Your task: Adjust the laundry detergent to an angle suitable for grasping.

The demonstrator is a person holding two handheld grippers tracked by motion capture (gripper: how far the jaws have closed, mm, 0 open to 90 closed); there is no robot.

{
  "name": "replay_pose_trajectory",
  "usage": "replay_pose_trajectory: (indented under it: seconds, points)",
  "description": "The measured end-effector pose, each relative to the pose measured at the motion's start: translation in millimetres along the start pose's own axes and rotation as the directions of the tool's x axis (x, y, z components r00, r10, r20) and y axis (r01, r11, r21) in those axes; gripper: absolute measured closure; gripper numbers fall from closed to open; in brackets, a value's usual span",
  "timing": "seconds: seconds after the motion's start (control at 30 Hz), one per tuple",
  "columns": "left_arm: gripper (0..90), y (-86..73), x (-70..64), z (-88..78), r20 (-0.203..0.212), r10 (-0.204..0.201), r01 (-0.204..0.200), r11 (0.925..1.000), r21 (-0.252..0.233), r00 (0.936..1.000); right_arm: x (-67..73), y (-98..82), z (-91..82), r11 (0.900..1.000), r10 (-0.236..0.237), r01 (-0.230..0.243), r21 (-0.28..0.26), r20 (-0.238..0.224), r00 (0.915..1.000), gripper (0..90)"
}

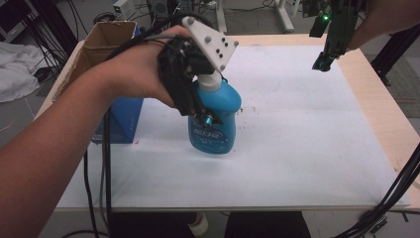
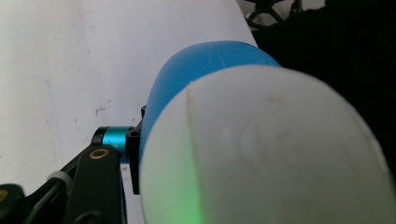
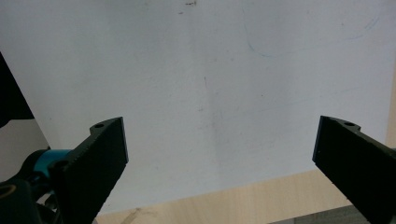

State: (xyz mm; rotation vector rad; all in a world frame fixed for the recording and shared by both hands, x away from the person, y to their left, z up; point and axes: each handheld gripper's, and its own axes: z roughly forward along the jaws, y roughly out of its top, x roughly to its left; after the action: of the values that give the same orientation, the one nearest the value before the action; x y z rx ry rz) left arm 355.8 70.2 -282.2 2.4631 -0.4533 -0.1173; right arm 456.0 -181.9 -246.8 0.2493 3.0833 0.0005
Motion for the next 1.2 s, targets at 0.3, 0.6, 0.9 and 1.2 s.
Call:
replay_pose_trajectory:
  seconds: [0.3,0.6,0.9,1.2]
  points:
    - [40.0,-12.2,-4.2,9.1,0.047,0.042,-0.043,0.9991,0.006,0.998,0.8,1.3,1.3,1.0,0.008,-0.008,0.01,0.001,1.0,2.5]
    - [39.9,-25.2,-0.4,19.5,0.062,0.066,-0.065,0.9978,-0.012,0.9959,-2.0,0.9,3.7,1.0,0.003,-0.003,0.007,-0.001,1.0,2.5]
    - [39.9,-39.2,-0.4,18.5,0.07,0.051,-0.05,0.9985,-0.022,0.9962,-4.1,-2.5,4.0,1.0,0.011,-0.011,0.012,-0.002,0.9999,2.5]
    - [39.8,-44.8,-0.4,22.2,0.078,0.042,-0.041,0.999,-0.016,0.9961,-5.0,-1.4,6.0,1.0,0.016,-0.016,0.013,-0.007,0.9999,2.5]
